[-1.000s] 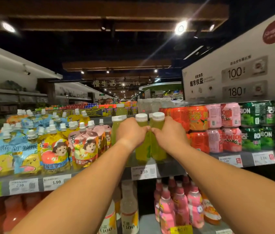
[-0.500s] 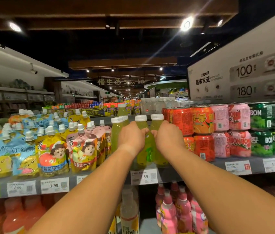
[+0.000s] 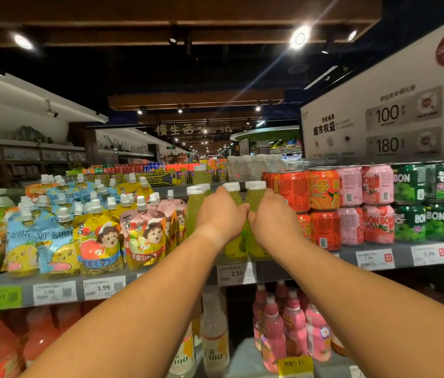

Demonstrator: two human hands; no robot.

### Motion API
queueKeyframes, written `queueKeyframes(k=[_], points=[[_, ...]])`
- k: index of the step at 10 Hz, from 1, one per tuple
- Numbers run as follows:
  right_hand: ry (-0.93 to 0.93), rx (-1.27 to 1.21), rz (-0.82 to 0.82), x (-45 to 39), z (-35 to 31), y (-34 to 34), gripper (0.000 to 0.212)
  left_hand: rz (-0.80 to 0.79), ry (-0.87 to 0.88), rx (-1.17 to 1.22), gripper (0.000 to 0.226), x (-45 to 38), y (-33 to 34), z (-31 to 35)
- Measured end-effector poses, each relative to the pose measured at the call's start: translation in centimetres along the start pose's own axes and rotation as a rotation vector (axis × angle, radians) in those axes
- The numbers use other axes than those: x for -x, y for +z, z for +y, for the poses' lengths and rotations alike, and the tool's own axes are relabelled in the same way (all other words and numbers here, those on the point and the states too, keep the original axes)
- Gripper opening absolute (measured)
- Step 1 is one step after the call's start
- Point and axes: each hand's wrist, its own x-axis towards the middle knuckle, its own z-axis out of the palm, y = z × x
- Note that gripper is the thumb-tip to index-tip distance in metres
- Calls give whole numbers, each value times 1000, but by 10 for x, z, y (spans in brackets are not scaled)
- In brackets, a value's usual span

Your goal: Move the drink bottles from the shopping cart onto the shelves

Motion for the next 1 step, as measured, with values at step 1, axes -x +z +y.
queueKeyframes(k=[1], points=[[-39,64,64,19,-16,-16,40,62,125,-25,46,14,-28,-5]])
